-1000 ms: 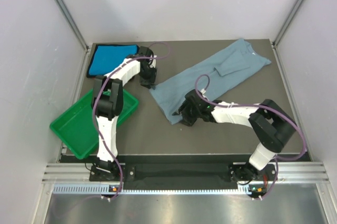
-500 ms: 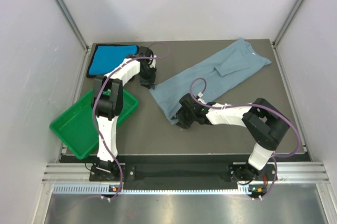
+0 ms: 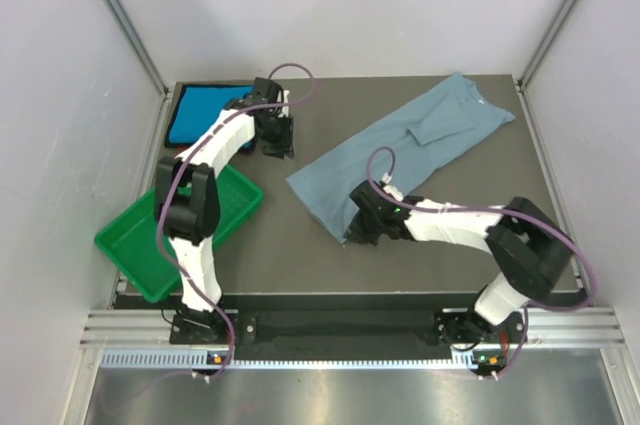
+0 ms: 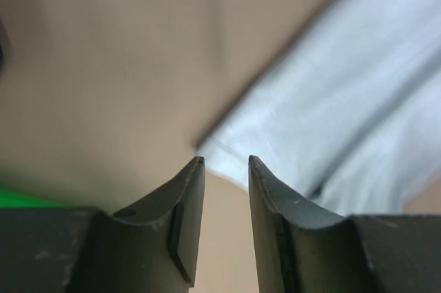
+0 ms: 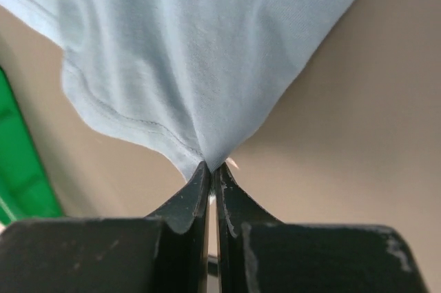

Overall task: Fold and stack the t-shirts
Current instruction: Fold the tshirt

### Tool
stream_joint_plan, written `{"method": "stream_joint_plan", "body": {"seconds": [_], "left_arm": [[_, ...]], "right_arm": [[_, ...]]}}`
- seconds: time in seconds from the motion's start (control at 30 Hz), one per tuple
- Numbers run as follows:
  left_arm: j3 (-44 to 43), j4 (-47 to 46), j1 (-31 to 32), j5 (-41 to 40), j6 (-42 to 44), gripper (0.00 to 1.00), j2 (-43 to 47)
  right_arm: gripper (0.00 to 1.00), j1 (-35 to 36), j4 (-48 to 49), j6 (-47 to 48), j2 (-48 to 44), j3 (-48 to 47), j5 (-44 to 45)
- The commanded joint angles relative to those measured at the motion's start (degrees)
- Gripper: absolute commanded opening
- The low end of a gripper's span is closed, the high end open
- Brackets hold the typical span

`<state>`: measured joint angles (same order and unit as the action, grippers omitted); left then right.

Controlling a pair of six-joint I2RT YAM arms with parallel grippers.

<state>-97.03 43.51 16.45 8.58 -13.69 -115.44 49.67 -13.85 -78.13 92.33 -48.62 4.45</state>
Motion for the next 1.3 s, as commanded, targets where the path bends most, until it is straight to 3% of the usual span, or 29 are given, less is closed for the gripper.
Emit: {"method": "stream_joint_plan", "body": {"seconds": [0.0,0.2,0.37,0.53,0.73,0.87,1.13,1.23,1.27], "left_arm": [[6.22,-0.43,1.66,4.77,-1.95,0.37,10.57],[19.93,-3.86,6.75,9.95,-3.79,0.4,20.94],[32.15,-9.65,13.95,13.56,-8.01,0.42,27.89],[40.06,-16.16,20.1,15.06,-13.19,0.43,30.44],[42.81,-21.44,21.78,17.53,-15.14,0.44,28.08],[43.07,-21.88,22.14,15.86,-14.61,0.45,26.05],[45.87,-24.69,23.01,16.21,-13.82,0.45,23.15],[47.54,-27.41,22.93,17.43,-13.9,0.45,22.8],[47.99,-28.29,23.01,18.05,-13.99,0.44,22.54]], "right_arm": [[0.0,-0.28,-11.45,8.95,-9.26,5.78,3.37],[0.0,-1.15,-23.31,10.98,-27.27,18.01,4.96],[0.0,-1.07,-33.86,6.94,-44.5,25.94,3.37],[0.0,-1.07,-36.51,5.18,-59.89,30.51,0.21],[0.03,-0.98,-37.74,3.77,-57.8,28.76,0.03],[0.27,-1.07,-40.11,3.95,-54.98,25.25,1.96],[0.43,-2.38,-44.16,6.49,-51.21,11.55,11.45],[0.44,-10.79,-41.63,15.17,-46.38,5.48,12.35],[0.43,-17.52,-40.31,21.11,-45.15,3.99,10.08]]}}
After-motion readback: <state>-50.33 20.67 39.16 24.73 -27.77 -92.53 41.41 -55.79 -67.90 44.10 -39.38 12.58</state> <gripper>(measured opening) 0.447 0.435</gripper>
